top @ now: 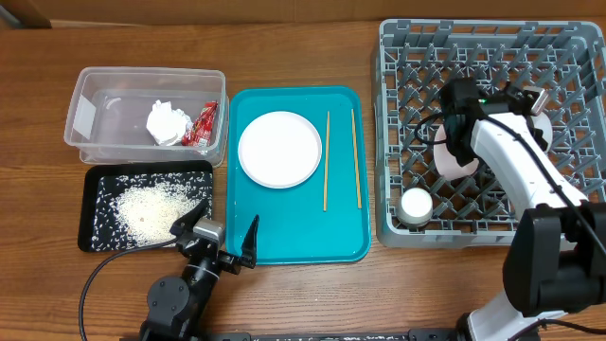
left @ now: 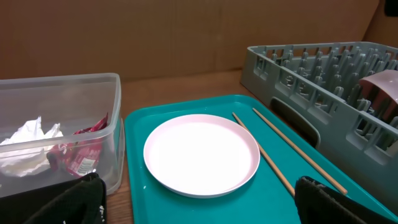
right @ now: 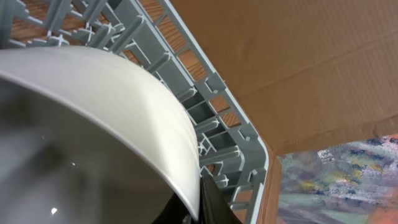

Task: Sort waste into correct bins and load items into the dishwasher
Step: 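Carry the white bowl into the grey rack and release it, then move the right gripper to the white plate and grasp its rim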

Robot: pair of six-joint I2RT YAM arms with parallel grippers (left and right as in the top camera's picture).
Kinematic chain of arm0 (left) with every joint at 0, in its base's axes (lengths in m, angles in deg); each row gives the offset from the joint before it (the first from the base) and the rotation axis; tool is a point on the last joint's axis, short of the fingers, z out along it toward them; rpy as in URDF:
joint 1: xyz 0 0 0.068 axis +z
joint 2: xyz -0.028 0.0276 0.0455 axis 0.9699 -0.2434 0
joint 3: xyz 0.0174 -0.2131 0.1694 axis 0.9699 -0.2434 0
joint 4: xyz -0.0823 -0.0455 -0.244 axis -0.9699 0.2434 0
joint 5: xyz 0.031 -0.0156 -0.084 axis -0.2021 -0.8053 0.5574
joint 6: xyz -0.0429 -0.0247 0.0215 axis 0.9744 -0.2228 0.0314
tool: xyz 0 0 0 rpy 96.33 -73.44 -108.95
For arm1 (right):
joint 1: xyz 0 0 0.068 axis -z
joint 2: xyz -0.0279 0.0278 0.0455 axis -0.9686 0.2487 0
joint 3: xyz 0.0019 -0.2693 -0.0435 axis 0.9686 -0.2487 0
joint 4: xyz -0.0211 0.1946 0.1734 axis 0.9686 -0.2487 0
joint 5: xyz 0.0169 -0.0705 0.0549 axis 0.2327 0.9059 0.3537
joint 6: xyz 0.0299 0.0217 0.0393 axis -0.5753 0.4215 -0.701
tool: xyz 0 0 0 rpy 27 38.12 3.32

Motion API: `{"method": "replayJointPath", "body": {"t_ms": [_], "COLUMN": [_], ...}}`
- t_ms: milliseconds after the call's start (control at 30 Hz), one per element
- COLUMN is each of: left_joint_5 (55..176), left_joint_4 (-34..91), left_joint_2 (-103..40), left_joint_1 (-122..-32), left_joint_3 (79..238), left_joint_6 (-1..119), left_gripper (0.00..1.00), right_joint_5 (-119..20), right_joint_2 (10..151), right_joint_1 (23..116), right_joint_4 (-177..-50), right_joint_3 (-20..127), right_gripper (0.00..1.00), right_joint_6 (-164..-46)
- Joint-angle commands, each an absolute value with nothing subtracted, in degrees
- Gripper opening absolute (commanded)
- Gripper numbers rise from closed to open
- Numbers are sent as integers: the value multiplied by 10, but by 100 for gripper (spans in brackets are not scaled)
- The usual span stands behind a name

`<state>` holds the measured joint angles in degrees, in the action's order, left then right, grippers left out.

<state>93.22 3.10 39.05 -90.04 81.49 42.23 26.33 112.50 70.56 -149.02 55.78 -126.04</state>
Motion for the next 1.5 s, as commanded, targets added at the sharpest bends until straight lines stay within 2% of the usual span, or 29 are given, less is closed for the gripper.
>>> {"method": "replayJointPath", "body": {"t_ms": [0, 100, 300, 367, 667, 767, 867, 1133, 1467], "left_joint_5": [932, 932, 932, 932, 932, 932, 932, 932, 932], "left_joint_4": [28, 28, 28, 28, 28, 28, 28, 28, 28], "left_joint_2": [396, 396, 396, 396, 396, 396, 396, 396, 396], "left_joint_1": [-897, -897, -897, -897, -897, -897, -897, -897, -897], "left_joint_3": [807, 807, 807, 807, 807, 807, 807, 807, 807], "left_joint_6": [420, 420, 420, 420, 420, 419, 420, 420, 420], "left_gripper": [100, 100, 100, 100, 100, 100, 100, 100, 100], "right_joint_5": [237, 210, 187, 167, 72, 34, -41, -336, -375], "right_joint_2": [1133, 1133, 1131, 1126, 1061, 1025, 990, 976, 1053], "right_joint_1": [696, 685, 682, 679, 631, 606, 578, 502, 404], "right_joint_4": [-1506, -1528, -1584, -1592, -1659, -1667, -1660, -1548, -1360], "right_joint_3": [560, 560, 562, 571, 651, 675, 689, 679, 613], "right_gripper": [4, 7, 32, 36, 38, 45, 47, 47, 47], "right_joint_6": [-1253, -1270, -1350, -1352, -1364, -1363, -1354, -1214, -1207]}}
